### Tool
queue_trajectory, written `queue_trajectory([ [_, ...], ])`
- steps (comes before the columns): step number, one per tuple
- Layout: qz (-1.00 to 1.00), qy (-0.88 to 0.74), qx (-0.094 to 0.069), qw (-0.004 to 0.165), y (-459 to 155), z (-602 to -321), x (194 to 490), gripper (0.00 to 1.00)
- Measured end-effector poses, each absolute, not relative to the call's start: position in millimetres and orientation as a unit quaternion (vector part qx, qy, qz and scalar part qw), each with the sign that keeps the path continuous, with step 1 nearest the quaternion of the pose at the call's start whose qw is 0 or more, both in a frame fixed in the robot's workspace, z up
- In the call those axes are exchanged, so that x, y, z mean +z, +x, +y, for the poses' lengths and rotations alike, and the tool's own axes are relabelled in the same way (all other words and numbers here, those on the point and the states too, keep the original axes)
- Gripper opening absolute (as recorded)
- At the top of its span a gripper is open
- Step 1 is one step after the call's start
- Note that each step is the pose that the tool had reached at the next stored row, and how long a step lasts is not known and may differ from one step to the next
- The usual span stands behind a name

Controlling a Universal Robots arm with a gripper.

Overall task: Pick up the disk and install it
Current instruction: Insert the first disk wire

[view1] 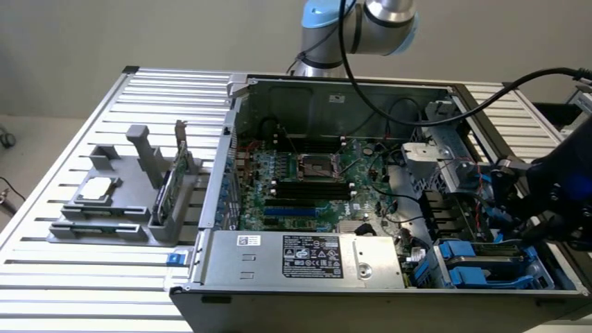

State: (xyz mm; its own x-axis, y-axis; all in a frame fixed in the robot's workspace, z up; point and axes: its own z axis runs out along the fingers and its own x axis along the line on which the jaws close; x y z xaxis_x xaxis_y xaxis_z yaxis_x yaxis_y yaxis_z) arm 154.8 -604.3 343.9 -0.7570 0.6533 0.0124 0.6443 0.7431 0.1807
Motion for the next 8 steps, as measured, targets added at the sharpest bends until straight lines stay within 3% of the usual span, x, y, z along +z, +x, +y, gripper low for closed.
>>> queue_trajectory([
  [8,0.931,0.354,0.09,0.025,157.4,-608.0,340.5,0.31],
])
